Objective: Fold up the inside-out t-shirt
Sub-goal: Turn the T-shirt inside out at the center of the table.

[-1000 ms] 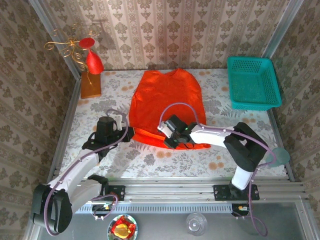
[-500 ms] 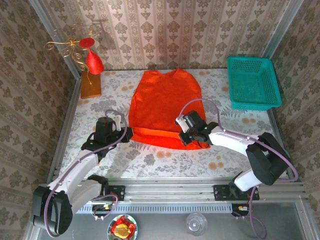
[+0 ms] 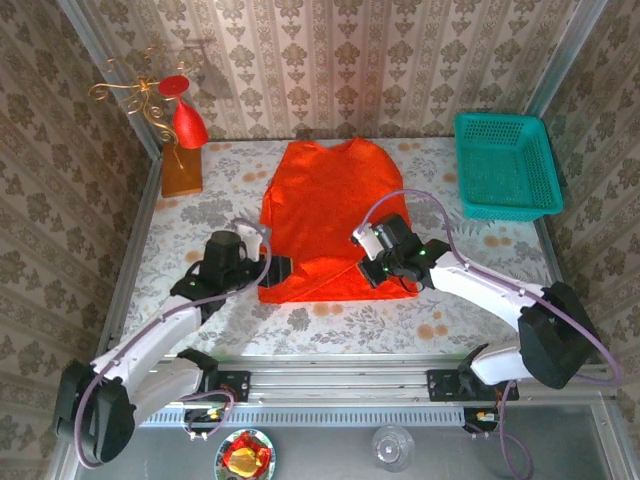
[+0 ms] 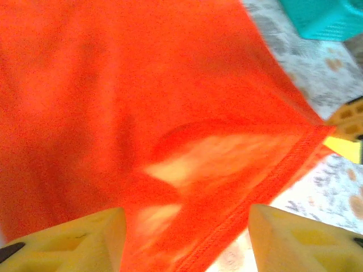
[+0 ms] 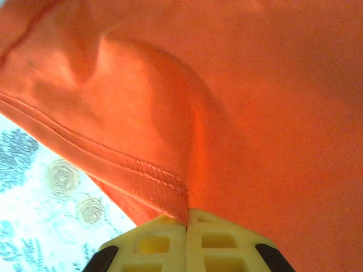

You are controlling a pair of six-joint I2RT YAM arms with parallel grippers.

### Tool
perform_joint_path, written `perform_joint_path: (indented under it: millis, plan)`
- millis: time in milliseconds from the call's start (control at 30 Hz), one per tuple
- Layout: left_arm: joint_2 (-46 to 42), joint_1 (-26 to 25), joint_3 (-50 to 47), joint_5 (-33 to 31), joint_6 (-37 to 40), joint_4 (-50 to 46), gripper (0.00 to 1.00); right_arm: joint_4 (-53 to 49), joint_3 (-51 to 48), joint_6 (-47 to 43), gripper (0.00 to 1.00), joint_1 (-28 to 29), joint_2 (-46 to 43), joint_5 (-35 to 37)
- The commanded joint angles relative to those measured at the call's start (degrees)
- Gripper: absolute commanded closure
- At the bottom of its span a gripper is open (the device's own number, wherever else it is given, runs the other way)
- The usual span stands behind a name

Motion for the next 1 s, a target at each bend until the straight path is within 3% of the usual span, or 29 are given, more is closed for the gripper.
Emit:
perform_joint_path:
  millis: [0, 133, 267, 333, 400, 533, 767, 833, 900, 967]
  plan:
    - [3.8, -4.8, 5.1, 0.9, 6.9, 4.5, 0.39, -3.0, 2.8, -0.4, 1.00, -0.3, -2.5, -2.8]
    - [11.8, -10.5, 10.8, 0.9, 10.7, 5.9, 0.39, -3.3, 4.2, 1.0, 1.00, -0.3, -4.1, -3.1]
    - [20.1, -13.8, 14.6, -0.9, 9.8, 10.0, 0.39, -3.1, 4.9, 3.0, 1.00, -0.3, -5.9, -4.0]
    - [23.4, -16.0, 16.1, -4.7, 11.0, 10.7, 0.38, -2.9, 5.2, 4.2, 1.00, -0.4, -6.5, -4.2]
    - [25.7, -18.5, 17.3, -12.4, 12.4, 10.4, 0.37, -2.6, 5.1, 5.3, 1.00, -0.5, -7.2, -4.2]
    - [27.6, -22.3, 17.9, -20.6, 16.3, 11.9, 0.32, -2.3, 4.9, 7.0, 1.00, -1.0, -7.8, -4.6]
    - [27.4, -24.9, 16.0, -20.2, 21.3, 15.8, 0.25, -3.2, 5.3, 7.3, 1.00, -2.5, -8.4, -4.5]
    - [27.0, -25.3, 15.0, -23.6, 21.2, 17.1, 0.15, -3.4, 5.6, 7.3, 1.00, -2.8, -8.2, -4.8]
    - [27.1, -25.4, 15.8, -29.5, 20.9, 14.7, 0.18, -3.9, 6.2, 7.1, 1.00, -3.1, -8.2, -5.0]
    - [27.6, -25.4, 17.4, -32.3, 21.7, 11.6, 0.32, -4.5, 6.9, 6.7, 1.00, -3.3, -8.2, -5.0]
